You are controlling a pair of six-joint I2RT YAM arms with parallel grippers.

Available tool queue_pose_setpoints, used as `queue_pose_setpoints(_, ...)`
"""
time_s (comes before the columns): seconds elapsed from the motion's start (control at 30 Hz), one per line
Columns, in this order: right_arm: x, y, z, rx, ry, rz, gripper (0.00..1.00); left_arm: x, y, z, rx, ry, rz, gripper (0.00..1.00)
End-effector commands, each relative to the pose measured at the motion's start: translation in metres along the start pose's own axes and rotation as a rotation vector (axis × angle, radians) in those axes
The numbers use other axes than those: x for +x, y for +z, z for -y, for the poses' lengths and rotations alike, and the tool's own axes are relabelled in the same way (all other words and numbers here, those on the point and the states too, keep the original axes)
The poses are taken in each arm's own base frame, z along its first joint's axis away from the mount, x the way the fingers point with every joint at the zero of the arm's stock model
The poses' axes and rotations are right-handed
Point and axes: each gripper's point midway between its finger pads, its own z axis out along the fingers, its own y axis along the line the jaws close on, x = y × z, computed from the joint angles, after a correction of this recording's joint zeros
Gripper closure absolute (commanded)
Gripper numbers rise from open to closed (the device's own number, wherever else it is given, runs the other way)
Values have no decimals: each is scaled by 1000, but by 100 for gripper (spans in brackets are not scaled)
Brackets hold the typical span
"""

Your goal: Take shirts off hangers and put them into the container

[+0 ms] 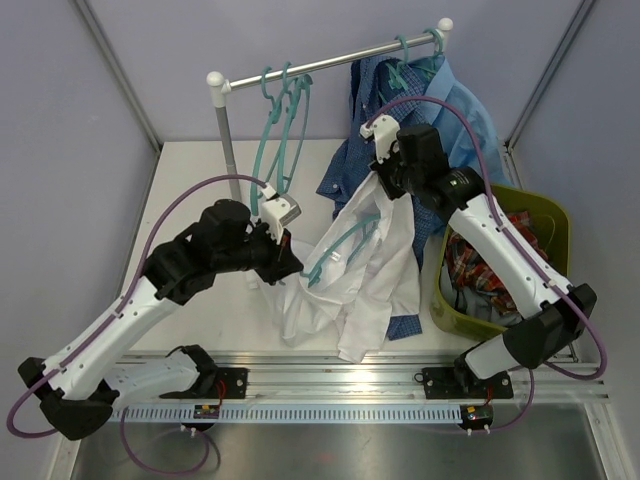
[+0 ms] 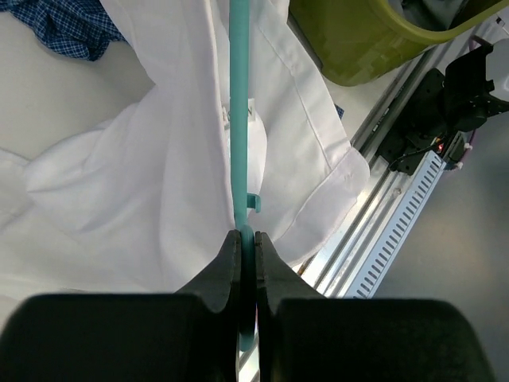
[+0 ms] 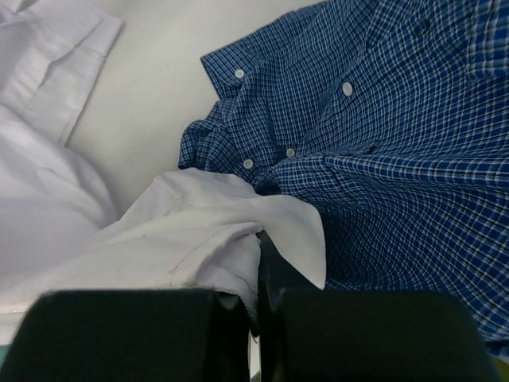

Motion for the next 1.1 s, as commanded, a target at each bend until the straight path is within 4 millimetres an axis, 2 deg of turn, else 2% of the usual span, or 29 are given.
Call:
queue_pose_setpoints(0.0,-8,7,18,41,21,23,100,1,-19,10,34,35,32,100)
queue_pose_setpoints(0.07,6,12,10,-3,5,-15,100,-9,-30,12,20,36,92,100)
queue_pose_setpoints(0.2,26,19,23,-35,33,-69,100,-23,-49,9,-27,44,200,100)
queue_pose_setpoints(0.3,43,22,-2,-234,24,-101,100,-29,-58,4,-66,36,273,100)
queue_pose_setpoints(0.33,45,20,-19,-328,24,-99,100,-30,-60,3,-75,25,293,100)
queue_pose_setpoints(0.37,49,22,-27,-366,38,-108,100,-23,-53,-3,-91,10,282,100)
queue_pose_setpoints(0.4,54,27,-33,-404,55,-121,100,-26,-51,-6,-104,8,307,100)
queue_pose_setpoints(0.43,50,25,-40,-446,71,-116,99,-16,-41,-11,-111,-4,283,100)
queue_pose_setpoints(0.5,49,28,-42,-465,82,-123,93,-17,-31,-14,-113,-10,293,100)
queue_pose_setpoints(0.53,48,27,-41,-464,82,-124,77,-15,-23,-18,-119,-22,280,100)
queue_pose_setpoints(0.57,40,24,-38,-457,77,-104,73,-15,-19,-20,-125,-28,280,100)
queue_pose_setpoints(0.6,36,19,-35,-453,74,-96,68,-16,-13,-23,-128,-31,292,100)
queue_pose_setpoints(0.63,37,15,-31,-447,75,-105,53,-18,-10,-24,-131,-33,299,100)
queue_pose_setpoints(0.7,32,3,-22,-424,71,-92,38,-24,-5,-27,-138,-32,329,100)
queue_pose_setpoints(0.77,45,-6,-15,-419,58,-122,29,-30,-3,-26,-127,-29,350,100)
queue_pose_setpoints(0.83,55,-22,-16,-449,-11,-133,28,-37,-2,-22,-99,-14,374,100)
queue_pose_setpoints(0.87,63,-27,-21,-475,-46,-144,26,-39,-2,-20,-87,-6,378,100)
queue_pose_setpoints(0.9,62,-41,-26,-506,-97,-119,25,-38,1,-16,-60,8,366,100)
queue_pose_setpoints(0.97,73,-66,-50,-677,-267,-53,23,-37,3,-11,-31,63,352,100)
queue_pose_setpoints(1.03,68,-103,-73,-811,-479,126,18,-31,7,-3,25,153,313,100)
queue_pose_setpoints(1.07,71,-111,-80,-843,-530,174,16,-33,6,-1,35,185,306,100)
